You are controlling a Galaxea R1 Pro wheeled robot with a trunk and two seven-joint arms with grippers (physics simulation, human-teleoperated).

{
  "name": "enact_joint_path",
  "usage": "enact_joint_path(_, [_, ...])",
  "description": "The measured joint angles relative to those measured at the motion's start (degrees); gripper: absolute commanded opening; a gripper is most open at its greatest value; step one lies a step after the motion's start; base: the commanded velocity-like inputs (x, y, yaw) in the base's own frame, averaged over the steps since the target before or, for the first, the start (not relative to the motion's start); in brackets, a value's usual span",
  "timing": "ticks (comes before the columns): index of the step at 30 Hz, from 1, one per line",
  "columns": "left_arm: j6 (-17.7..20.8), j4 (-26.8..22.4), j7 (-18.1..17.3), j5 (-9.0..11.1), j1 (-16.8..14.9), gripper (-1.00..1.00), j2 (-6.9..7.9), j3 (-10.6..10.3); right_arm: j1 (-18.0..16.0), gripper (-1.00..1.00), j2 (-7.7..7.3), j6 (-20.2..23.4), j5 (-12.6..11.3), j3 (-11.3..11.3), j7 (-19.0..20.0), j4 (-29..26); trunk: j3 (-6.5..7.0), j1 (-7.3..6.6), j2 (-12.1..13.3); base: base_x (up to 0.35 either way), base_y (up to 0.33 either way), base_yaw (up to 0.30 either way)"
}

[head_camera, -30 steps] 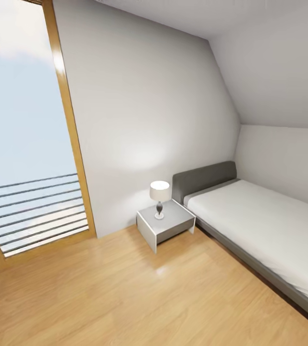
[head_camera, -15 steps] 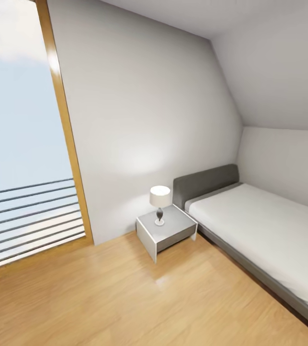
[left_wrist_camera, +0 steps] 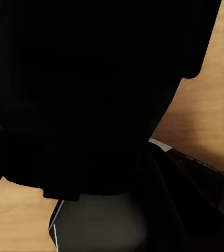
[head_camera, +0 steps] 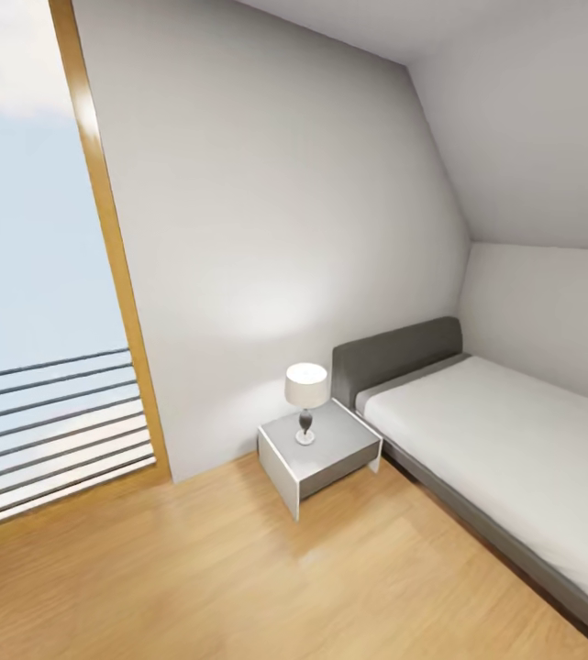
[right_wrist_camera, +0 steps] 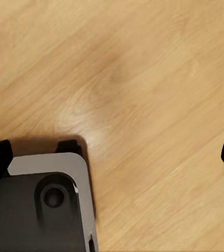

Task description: Attach the digital camera to the camera tripod in the bedroom.

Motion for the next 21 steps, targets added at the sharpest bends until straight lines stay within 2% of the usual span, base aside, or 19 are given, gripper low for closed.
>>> enact_joint_path(4, [0.0,0.0,0.0,0.0,0.0,-1.00,0.00,0.0,0.0,1.00,0.00,-0.1,-0.1,0.0,-0.1,0.0,0.01,0.02,0.0,0.211,0.000,0.000])
enact_joint_path(11, [0.1,0.0,0.0,0.0,0.0,-1.00,0.00,0.0,0.0,1.00,0.12,-0.3,-0.5,0.0,-0.1,0.0,0.36,0.03,0.0,0.044,0.000,-0.056])
enact_joint_path(17, [0.1,0.0,0.0,0.0,0.0,-1.00,-0.01,0.0,0.0,1.00,0.16,-0.5,-0.6,0.0,-0.1,0.0,0.72,0.03,0.0,0.006,0.000,-0.208])
enact_joint_path(21, [0.1,0.0,0.0,0.0,0.0,-1.00,-0.01,0.0,0.0,1.00,0.16,-3.5,-0.8,-0.1,-0.1,0.0,0.76,0.03,0.0,0.000,0.000,-0.278])
